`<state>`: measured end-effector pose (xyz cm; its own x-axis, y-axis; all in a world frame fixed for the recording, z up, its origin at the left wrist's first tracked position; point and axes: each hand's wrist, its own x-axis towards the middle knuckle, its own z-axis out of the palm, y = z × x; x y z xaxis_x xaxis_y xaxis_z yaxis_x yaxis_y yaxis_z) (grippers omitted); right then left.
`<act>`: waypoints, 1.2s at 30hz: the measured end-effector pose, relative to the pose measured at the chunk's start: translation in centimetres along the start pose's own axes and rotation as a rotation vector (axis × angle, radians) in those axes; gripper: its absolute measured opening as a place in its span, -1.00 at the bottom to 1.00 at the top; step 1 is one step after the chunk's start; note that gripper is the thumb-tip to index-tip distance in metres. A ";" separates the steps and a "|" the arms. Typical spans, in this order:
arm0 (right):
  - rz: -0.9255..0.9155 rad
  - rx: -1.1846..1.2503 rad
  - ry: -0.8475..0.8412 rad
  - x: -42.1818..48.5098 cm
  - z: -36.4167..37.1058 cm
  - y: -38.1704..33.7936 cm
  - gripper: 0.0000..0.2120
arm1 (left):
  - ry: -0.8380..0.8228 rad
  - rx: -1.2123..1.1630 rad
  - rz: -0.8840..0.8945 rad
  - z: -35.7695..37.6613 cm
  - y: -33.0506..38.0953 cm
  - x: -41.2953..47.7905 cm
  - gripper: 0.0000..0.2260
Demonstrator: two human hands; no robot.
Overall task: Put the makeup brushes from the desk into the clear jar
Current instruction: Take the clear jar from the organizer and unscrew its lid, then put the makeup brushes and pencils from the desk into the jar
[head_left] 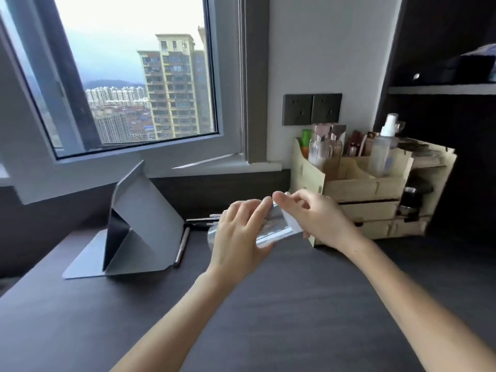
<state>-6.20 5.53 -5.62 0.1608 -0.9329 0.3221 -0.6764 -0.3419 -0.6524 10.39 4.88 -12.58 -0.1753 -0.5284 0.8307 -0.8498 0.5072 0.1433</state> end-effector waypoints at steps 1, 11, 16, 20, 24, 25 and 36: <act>-0.014 -0.034 -0.071 -0.3 0.6 -0.3 -0.38 | 0.001 0.005 0.013 -0.5 -0.6 -1.0 -0.31; -0.036 0.134 -0.332 -3.9 6.7 0.8 -0.51 | -0.133 0.045 0.073 -3.8 -3.4 -6.8 -0.36; -0.119 0.125 -0.330 -4.5 8.2 1.1 -0.65 | -0.281 -0.187 -0.180 -4.1 -3.1 -7.5 -0.32; -0.297 0.204 -0.573 -3.8 5.7 1.1 -0.59 | -0.436 -0.309 -0.297 -5.6 -3.7 -6.9 -0.31; -0.383 0.239 -0.494 -3.8 4.0 1.0 -0.55 | -0.623 -0.445 -0.389 -6.6 -4.5 -5.9 -0.36; -0.377 0.292 -0.421 -3.6 3.6 1.3 -0.53 | -0.660 -0.573 -0.473 -7.0 -4.9 -5.7 -0.40; 0.118 0.174 -0.089 -2.5 8.9 12.7 -0.66 | -0.021 -1.063 -0.870 -6.5 -8.1 -7.0 -0.47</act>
<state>-8.79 2.49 -20.77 0.1560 -0.9712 0.1801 -0.5610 -0.2372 -0.7931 21.75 8.91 -16.00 0.1982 -0.9464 0.2549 0.0961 0.2776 0.9559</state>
